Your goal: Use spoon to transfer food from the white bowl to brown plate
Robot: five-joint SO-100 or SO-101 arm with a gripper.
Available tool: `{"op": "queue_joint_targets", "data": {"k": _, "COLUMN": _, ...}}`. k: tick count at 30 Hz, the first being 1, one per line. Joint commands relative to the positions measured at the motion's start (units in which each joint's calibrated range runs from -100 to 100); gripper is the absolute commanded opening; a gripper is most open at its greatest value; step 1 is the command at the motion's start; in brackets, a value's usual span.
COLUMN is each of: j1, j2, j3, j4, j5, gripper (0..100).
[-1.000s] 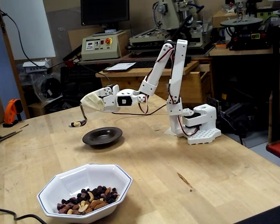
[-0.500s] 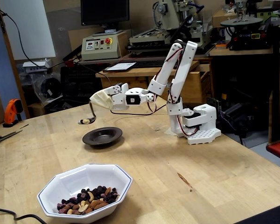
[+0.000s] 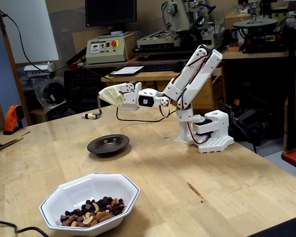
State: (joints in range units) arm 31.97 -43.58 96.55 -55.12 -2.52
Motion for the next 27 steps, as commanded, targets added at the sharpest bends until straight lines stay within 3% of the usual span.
{"op": "queue_joint_targets", "data": {"k": 1, "j1": 0.62, "j2": -1.99, "j3": 0.35, "j4": -0.69, "j5": 0.2, "gripper": 4}}
{"op": "queue_joint_targets", "data": {"k": 8, "j1": 0.62, "j2": -1.9, "j3": 0.35, "j4": -0.69, "j5": 0.49, "gripper": 4}}
{"op": "queue_joint_targets", "data": {"k": 15, "j1": 0.1, "j2": -1.82, "j3": 0.35, "j4": -0.69, "j5": 6.25, "gripper": 4}}
{"op": "queue_joint_targets", "data": {"k": 27, "j1": -0.04, "j2": -1.65, "j3": 0.35, "j4": -0.61, "j5": 9.52, "gripper": 4}}
